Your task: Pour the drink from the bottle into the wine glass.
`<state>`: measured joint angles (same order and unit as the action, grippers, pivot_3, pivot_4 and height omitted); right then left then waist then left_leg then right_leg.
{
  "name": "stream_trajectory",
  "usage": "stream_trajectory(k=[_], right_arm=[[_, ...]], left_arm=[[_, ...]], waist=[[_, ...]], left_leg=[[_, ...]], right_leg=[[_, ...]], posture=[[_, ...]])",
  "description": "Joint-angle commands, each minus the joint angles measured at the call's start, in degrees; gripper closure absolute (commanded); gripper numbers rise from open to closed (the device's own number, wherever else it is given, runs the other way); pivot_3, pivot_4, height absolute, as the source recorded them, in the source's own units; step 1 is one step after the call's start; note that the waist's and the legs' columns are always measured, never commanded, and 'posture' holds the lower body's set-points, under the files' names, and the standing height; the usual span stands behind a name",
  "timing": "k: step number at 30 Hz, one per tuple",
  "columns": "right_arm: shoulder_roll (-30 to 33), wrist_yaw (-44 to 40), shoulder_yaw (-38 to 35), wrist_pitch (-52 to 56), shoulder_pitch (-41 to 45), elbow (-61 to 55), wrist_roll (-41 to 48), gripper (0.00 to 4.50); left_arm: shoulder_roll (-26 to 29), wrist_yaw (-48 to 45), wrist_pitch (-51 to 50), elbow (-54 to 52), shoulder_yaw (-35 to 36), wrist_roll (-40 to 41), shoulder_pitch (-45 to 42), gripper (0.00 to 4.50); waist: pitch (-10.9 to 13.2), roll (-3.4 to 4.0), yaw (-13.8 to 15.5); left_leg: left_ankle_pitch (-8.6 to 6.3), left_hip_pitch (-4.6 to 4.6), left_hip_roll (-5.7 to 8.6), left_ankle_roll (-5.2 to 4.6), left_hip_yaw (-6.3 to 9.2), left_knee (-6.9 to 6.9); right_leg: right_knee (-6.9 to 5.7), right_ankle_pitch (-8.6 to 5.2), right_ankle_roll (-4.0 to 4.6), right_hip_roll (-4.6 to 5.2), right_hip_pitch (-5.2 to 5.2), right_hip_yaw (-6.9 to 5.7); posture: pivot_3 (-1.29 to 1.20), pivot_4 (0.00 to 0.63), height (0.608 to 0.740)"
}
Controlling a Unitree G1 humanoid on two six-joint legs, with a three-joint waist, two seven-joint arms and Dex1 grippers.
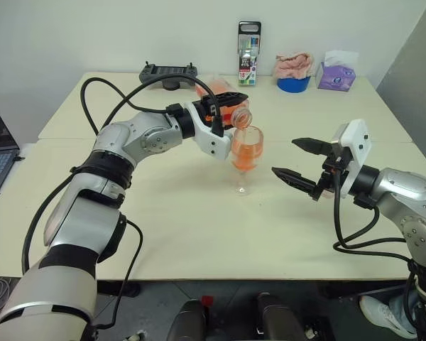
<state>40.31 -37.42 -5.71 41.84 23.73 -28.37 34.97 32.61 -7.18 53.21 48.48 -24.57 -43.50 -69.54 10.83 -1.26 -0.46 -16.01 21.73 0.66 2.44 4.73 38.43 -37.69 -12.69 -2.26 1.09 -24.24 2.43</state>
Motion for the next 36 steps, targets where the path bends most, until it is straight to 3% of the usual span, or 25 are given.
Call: stream_trajectory(k=[1,24,33,36], right_arm=[[0.14,0.05,-1.01,-0.85,1.42,-0.64,0.02,0.00],[-0.23,0.22,-0.72,-1.02,1.72,-0.42,-0.20,0.00],[-0.49,-0.24,-0.60,-1.26,2.48,0.35,0.01,0.00],[-1.14,-0.43,-0.61,-1.63,4.17,1.63,0.38,0.00]], left_arm=[[0.80,0.37,0.51,-0.92,0.79,1.15,-2.72,2.37],[1.23,2.08,0.43,0.27,0.58,-0.12,-3.80,2.37],[-2.26,-11.49,-3.50,1.20,6.06,17.83,-1.11,2.37],[-4.71,-21.08,-9.98,-2.12,10.14,30.26,1.12,2.37]], waist=[[0.00,0.00,0.00],[0.00,0.00,-0.02],[0.00,0.00,-0.08],[-0.01,0.01,-0.23]], left_leg=[[0.00,0.00,0.00,0.00,0.00,0.00],[0.00,0.00,0.00,0.00,0.00,0.01],[0.00,0.01,0.01,0.00,0.00,0.03],[0.00,-0.01,0.01,0.00,0.00,0.03]], right_leg=[[0.00,0.00,0.00,0.00,0.00,0.00],[-0.03,0.00,0.00,0.00,0.00,0.00],[-0.04,0.00,0.00,0.02,-0.02,0.00],[-0.09,0.00,0.00,0.01,-0.03,0.00]], posture=[[0.00,0.150,0.740],[0.00,0.150,0.740],[0.00,0.150,0.740],[0.00,0.150,0.740]])
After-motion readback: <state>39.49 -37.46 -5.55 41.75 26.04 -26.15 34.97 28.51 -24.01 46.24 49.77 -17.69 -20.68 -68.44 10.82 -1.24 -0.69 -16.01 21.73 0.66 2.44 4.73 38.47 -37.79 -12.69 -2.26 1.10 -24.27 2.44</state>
